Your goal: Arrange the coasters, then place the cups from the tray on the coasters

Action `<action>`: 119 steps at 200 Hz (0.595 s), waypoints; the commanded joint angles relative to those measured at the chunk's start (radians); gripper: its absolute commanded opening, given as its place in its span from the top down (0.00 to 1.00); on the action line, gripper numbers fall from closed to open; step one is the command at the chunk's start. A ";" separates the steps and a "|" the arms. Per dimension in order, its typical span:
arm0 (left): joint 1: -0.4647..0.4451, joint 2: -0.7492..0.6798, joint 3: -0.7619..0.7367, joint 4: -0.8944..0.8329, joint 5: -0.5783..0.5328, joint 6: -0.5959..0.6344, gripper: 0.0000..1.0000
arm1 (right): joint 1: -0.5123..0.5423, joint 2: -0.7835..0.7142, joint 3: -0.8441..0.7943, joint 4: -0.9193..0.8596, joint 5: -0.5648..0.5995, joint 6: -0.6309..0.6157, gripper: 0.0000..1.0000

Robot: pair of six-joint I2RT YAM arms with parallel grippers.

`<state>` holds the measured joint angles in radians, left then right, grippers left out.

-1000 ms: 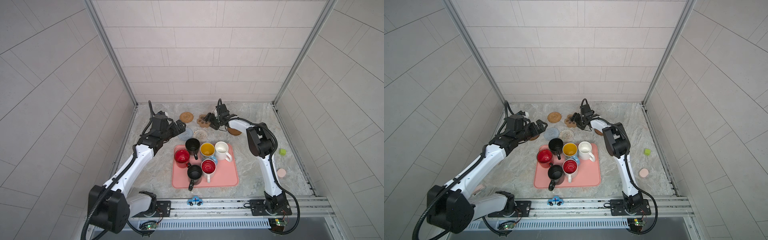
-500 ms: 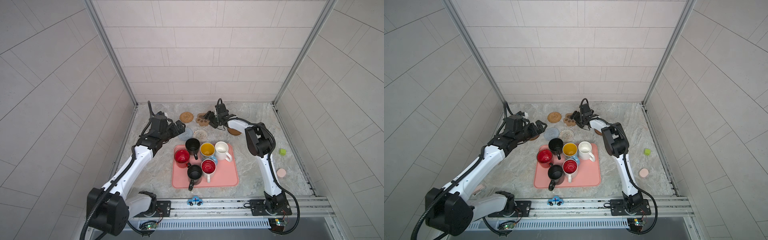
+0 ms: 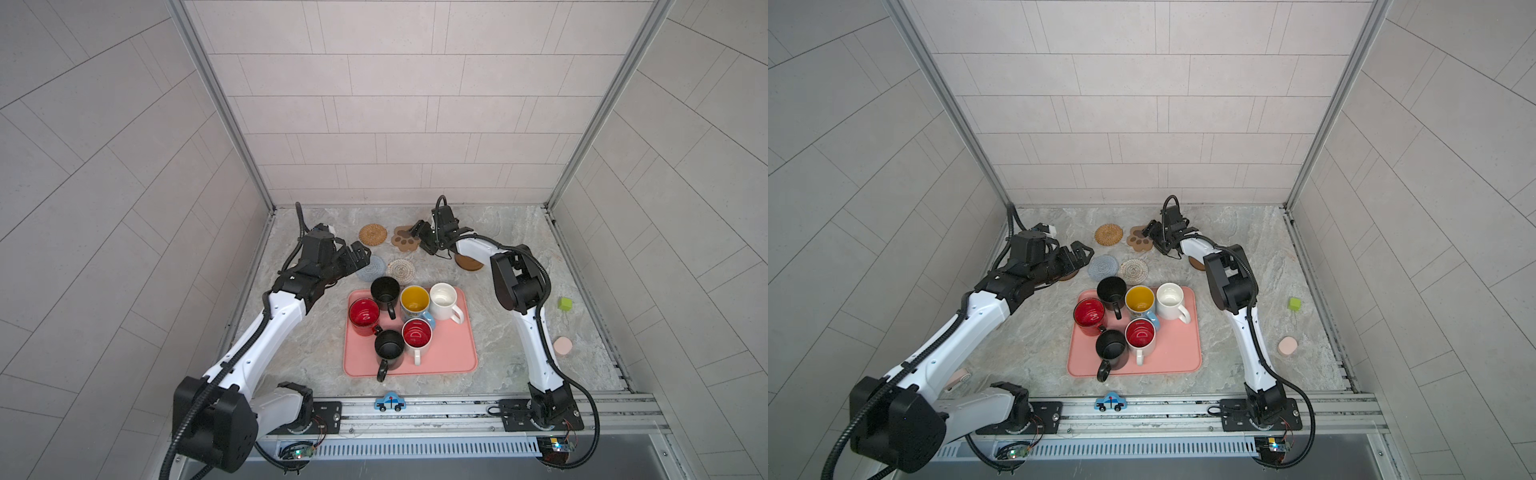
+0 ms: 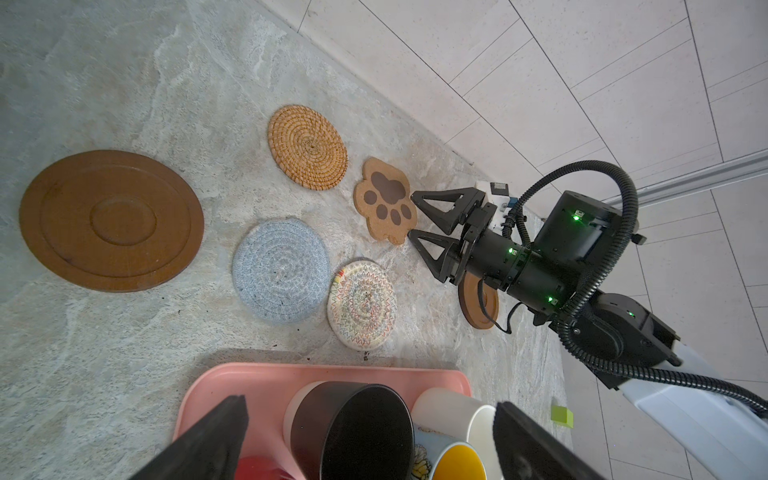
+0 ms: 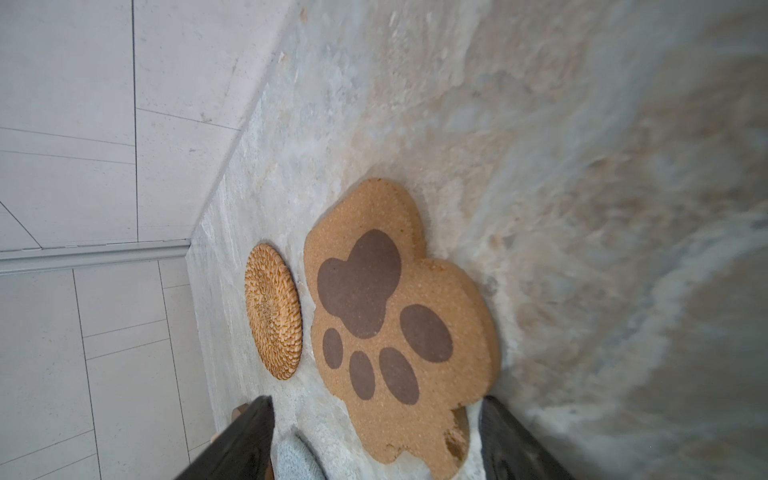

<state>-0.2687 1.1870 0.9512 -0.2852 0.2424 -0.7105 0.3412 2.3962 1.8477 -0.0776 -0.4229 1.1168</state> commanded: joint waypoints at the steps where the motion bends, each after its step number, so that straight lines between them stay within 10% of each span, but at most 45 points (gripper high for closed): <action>1: -0.001 -0.026 -0.006 -0.003 -0.012 -0.009 0.00 | -0.010 0.053 0.014 -0.065 0.036 0.009 0.20; 119: 0.000 -0.031 -0.009 -0.008 -0.015 -0.009 0.00 | -0.031 0.072 0.101 -0.135 0.037 -0.037 0.20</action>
<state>-0.2687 1.1774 0.9489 -0.2901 0.2417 -0.7105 0.3248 2.4409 1.9327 -0.1165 -0.4179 1.1069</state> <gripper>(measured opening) 0.999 0.799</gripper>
